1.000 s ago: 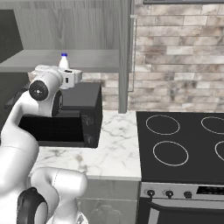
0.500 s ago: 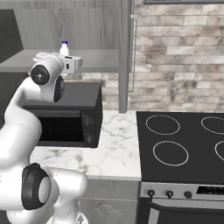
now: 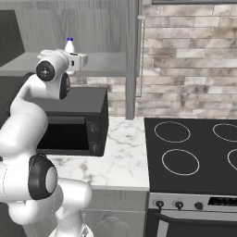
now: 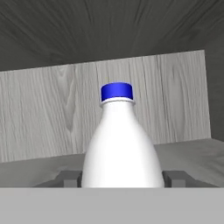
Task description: Pick the bottled water from the counter and place it in the open cabinet.
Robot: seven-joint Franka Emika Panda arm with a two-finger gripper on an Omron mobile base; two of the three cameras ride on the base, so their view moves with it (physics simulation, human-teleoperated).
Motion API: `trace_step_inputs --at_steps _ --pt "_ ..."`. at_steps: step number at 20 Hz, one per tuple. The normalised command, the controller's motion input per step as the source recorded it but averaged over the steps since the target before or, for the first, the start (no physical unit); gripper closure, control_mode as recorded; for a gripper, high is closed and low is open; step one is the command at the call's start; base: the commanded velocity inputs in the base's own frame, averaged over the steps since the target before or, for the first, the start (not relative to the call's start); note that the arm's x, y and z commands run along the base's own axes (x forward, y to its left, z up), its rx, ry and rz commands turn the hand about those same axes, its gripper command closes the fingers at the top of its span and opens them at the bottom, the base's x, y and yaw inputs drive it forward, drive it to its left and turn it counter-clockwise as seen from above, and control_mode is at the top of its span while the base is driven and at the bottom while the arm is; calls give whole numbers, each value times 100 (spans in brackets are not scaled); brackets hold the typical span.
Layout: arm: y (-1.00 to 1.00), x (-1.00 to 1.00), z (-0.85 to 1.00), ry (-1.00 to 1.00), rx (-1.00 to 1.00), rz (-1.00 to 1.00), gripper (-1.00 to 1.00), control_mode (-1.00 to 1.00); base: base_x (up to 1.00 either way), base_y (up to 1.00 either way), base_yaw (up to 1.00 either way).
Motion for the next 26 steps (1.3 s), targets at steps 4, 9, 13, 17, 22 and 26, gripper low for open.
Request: trace_step_inputs --at_steps 4,9,13,17,22,26 --pt "13 38 8 0 0 0 100 -100 0 0 0" --pt "9 46 10 0 0 0 100 -100 0 0 0" --pt "8 49 5 0 0 0 100 -100 0 0 0" --pt "9 44 4 0 0 0 100 -100 0 0 0" --pt "10 40 0 -1 0 0 100 -100 0 0 0" --pt "6 28 0 -6 0 0 100 -100 0 0 0"
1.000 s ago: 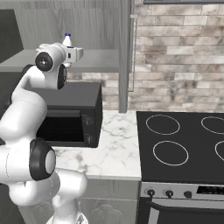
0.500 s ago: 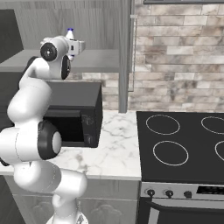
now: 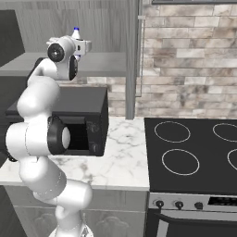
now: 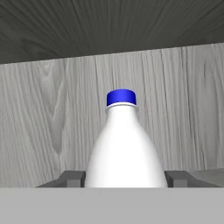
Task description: Pick the bottled water from the counter and place it in the open cabinet.
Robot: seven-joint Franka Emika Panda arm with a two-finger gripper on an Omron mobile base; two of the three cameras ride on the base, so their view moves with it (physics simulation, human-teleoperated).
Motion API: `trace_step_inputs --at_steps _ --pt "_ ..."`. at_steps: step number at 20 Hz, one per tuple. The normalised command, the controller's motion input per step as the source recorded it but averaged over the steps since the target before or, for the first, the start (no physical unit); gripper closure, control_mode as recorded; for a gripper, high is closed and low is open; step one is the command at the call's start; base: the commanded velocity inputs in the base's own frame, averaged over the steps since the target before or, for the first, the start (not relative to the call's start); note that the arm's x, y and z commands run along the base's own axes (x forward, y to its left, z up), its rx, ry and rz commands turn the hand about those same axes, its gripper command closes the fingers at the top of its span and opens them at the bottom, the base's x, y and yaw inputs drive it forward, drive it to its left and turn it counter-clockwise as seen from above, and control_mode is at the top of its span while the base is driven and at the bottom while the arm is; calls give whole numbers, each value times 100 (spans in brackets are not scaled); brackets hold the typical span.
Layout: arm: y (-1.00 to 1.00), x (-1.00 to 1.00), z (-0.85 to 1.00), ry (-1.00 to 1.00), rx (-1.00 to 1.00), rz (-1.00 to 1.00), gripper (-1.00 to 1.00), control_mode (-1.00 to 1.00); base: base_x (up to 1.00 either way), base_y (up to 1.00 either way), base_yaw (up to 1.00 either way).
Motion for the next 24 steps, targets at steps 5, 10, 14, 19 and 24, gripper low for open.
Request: trace_step_inputs --at_steps 5,10,14,19,24 --pt "1 24 0 -9 0 0 100 -100 0 0 0" --pt "0 24 0 -13 0 0 100 -100 0 0 0" --pt "0 20 0 -16 0 0 100 -100 0 0 0" --pt "0 8 0 -13 0 0 100 -100 0 0 0" --pt "0 2 0 -7 0 0 100 -100 0 0 0"
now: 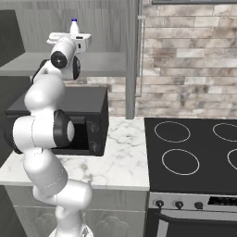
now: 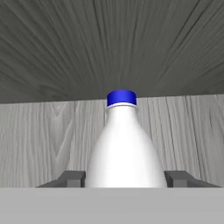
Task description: Pick the bottled water from the counter and place it in the open cabinet.
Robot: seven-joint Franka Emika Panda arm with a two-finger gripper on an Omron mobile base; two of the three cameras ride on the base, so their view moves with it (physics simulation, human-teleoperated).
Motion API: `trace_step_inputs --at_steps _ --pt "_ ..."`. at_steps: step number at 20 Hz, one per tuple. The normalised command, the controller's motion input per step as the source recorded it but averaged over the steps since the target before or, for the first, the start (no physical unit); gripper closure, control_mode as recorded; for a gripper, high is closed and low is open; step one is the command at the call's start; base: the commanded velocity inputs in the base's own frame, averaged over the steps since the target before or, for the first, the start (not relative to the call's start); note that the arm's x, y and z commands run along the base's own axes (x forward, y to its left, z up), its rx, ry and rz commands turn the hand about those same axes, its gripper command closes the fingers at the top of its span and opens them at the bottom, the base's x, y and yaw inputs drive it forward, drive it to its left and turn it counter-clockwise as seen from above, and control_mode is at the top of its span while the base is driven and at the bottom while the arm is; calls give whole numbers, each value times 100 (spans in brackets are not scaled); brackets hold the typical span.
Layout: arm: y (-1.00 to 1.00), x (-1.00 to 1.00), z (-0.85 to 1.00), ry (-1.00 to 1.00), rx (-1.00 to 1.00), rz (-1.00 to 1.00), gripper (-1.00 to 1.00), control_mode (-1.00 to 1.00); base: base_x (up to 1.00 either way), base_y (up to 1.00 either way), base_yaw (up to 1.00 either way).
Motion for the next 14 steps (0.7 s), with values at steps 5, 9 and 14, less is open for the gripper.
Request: trace_step_inputs --at_steps 5,9,14 --pt "0 0 0 -12 0 0 100 -100 0 0 0" --pt "0 0 0 -11 0 0 100 -100 0 0 0" --pt "0 0 -10 -2 0 0 100 -100 0 0 0"
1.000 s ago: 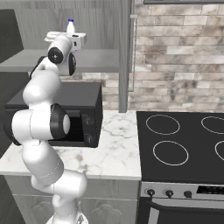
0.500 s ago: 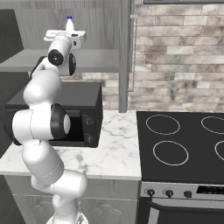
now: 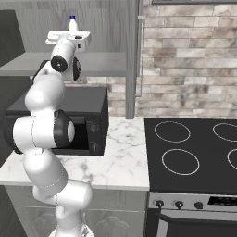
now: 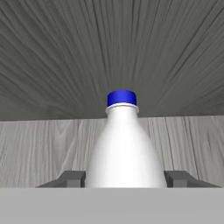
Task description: Pick the bottled water from the counter and place it in the open cabinet.
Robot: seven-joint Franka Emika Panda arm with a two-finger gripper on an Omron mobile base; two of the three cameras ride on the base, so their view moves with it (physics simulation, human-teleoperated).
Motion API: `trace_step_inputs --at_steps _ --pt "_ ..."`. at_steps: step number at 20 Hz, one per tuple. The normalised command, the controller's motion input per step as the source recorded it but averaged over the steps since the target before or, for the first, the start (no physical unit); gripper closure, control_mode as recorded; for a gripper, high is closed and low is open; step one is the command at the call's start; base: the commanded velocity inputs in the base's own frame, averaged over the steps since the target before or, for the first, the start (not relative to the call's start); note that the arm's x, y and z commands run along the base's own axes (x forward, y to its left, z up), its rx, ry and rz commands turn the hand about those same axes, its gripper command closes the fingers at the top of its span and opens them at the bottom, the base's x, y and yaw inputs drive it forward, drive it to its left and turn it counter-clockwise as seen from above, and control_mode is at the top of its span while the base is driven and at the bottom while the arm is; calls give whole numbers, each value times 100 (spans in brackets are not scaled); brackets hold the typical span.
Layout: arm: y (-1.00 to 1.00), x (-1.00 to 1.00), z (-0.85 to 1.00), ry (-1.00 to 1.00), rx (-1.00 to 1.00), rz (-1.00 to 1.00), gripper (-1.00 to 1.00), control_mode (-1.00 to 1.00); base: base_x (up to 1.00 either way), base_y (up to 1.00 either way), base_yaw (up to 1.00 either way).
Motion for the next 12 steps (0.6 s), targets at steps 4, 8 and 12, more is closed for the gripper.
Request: trace_step_inputs --at_steps 4,8,12 --pt "0 0 -29 0 0 0 100 -100 0 0 0" --pt "0 0 -34 0 0 0 100 -100 0 0 0" --pt "0 0 -26 0 0 0 100 -100 0 0 0"
